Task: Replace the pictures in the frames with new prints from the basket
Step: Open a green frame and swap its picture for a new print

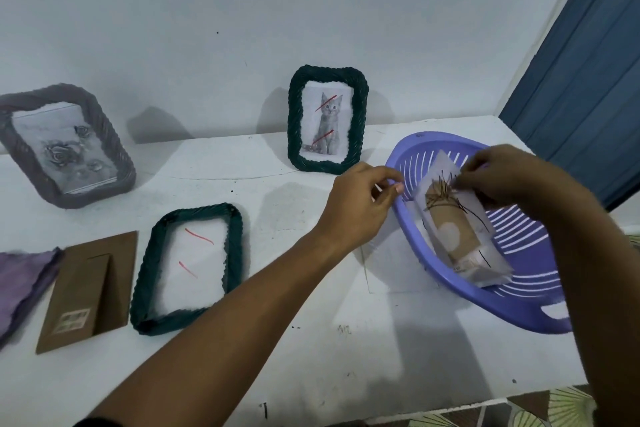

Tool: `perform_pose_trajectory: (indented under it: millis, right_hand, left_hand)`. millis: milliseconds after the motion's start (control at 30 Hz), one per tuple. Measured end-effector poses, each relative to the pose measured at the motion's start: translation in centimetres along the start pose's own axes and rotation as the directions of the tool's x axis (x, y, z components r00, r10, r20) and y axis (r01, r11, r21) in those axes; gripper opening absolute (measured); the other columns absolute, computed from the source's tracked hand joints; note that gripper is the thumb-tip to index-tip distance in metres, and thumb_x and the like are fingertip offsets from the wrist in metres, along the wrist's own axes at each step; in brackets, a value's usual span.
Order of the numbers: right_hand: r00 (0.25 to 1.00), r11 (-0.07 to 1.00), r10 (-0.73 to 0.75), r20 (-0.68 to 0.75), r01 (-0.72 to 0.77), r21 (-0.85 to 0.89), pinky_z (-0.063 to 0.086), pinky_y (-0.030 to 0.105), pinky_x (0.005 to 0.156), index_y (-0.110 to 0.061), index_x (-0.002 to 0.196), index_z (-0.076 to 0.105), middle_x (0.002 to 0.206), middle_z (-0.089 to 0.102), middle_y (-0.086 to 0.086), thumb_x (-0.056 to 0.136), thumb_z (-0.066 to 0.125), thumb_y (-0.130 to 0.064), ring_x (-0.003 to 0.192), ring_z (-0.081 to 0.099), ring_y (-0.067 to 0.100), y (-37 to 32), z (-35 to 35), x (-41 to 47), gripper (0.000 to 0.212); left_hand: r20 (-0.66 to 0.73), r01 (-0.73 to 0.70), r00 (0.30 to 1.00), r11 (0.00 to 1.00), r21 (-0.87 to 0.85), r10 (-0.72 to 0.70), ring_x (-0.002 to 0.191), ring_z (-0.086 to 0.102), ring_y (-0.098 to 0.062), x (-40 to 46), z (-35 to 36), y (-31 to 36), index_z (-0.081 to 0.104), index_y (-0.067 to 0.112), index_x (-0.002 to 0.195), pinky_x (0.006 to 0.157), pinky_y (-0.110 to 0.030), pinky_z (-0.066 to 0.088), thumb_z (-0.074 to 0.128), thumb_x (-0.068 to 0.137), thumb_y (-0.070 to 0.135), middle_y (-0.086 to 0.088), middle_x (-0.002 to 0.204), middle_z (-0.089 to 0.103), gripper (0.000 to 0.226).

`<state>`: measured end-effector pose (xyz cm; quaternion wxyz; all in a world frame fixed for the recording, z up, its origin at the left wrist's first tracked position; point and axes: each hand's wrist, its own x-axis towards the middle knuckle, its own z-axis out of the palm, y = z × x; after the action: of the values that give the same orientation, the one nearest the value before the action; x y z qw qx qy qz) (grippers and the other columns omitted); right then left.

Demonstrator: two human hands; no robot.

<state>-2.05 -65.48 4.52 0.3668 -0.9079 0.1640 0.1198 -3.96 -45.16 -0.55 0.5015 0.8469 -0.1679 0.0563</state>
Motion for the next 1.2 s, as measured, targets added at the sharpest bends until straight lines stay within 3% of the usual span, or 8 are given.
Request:
perform_pose_trajectory:
  millis: [100,200,433,633,867,1000,1100,1200]
  right_hand:
    - [0.984,0.926,-0.164,0.071,0.129,0.355,0.053,0.035,0.069,-0.009,0.092,0.063,0.088,0.068,0.012,0.088,0.064,-0.023,0.078,0.064,0.025,-1.8,-0.1,-2.2,0.015]
    - [0.943,0.796,-0.309,0.127,0.184,0.576,0.054,0.035,0.073,-0.009,0.101,0.065,0.095,0.069,0.010,0.092,0.054,-0.033,0.084,0.068,0.023,-2.9,1.3,-3.4,0.028]
    - [0.862,0.681,-0.506,-0.031,0.421,0.600,0.056,0.029,0.084,-0.014,0.107,0.064,0.100,0.073,0.003,0.091,0.056,-0.017,0.096,0.069,0.021,-5.4,5.7,-4.3,0.018]
    - [0.824,0.729,-0.538,-0.179,0.561,0.393,0.053,0.021,0.080,-0.027,0.110,0.059,0.109,0.063,-0.004,0.083,0.070,-0.026,0.098,0.061,0.012,-9.0,9.2,-4.8,0.030]
    - [0.816,0.589,-0.578,0.016,0.403,0.701,0.047,0.032,0.063,-0.011,0.109,0.062,0.073,0.060,0.011,0.084,0.067,-0.005,0.067,0.055,0.020,-11.6,17.3,-6.0,0.026]
    - [0.831,0.661,-0.552,0.062,0.391,0.641,0.044,0.028,0.062,-0.017,0.109,0.065,0.080,0.061,0.007,0.085,0.067,-0.009,0.064,0.054,0.010,-11.7,21.8,-6.3,0.025]
    - [0.837,0.727,-0.540,0.090,0.409,0.551,0.045,0.019,0.065,-0.023,0.108,0.067,0.081,0.061,-0.003,0.085,0.068,-0.016,0.069,0.055,0.003,-11.1,24.6,-6.6,0.024]
    - [0.831,0.786,-0.550,0.083,0.481,0.389,0.044,0.012,0.072,-0.026,0.111,0.067,0.082,0.062,-0.011,0.085,0.069,-0.021,0.074,0.056,-0.004,-10.3,26.6,-7.0,0.027]
  left_hand:
    - [0.039,0.082,0.997,0.959,-0.271,-0.074,0.080,0.067,-0.017,0.4,-0.4,1.3,0.063,0.027,0.112,0.074,-0.033,0.059,0.056,0.094,0.027,-0.003,0.095,0.065,0.019]
    - [0.148,0.236,0.972,0.804,-0.545,-0.185,0.093,0.068,-0.023,0.7,-1.2,2.4,0.057,0.031,0.120,0.074,-0.040,0.060,0.055,0.094,0.032,-0.010,0.107,0.064,0.026]
    - [0.015,0.180,0.976,0.770,-0.613,-0.216,0.106,0.063,-0.026,0.2,-6.4,1.7,0.057,0.037,0.118,0.078,-0.037,0.057,0.069,0.084,0.030,-0.007,0.119,0.063,0.036]
    - [-0.100,0.184,0.951,0.792,-0.582,-0.294,0.092,0.066,-0.022,-1.8,-13.8,0.2,0.053,0.035,0.118,0.068,-0.037,0.058,0.056,0.090,0.011,-0.002,0.106,0.066,0.037]
    - [-0.165,0.206,0.925,0.819,-0.535,-0.341,0.078,0.070,-0.018,-6.8,-19.5,-5.2,0.048,0.045,0.119,0.065,-0.036,0.059,0.060,0.090,0.005,-0.003,0.092,0.072,0.051]
    - [-0.158,0.283,0.920,0.887,-0.365,-0.358,0.081,0.068,-0.024,-10.0,-21.8,-9.2,0.062,0.035,0.110,0.068,-0.028,0.057,0.070,0.084,0.011,-0.005,0.088,0.066,0.036]
    - [-0.103,0.385,0.906,0.901,-0.200,-0.410,0.085,0.067,-0.009,-12.3,-22.9,-11.6,0.068,0.038,0.105,0.069,-0.012,0.049,0.074,0.080,0.028,0.014,0.091,0.065,0.027]
    - [-0.106,0.429,0.899,0.903,0.006,-0.426,0.068,0.068,-0.004,-13.9,-23.6,-13.2,0.066,0.038,0.111,0.059,-0.006,0.043,0.073,0.079,0.039,0.012,0.093,0.069,0.032]
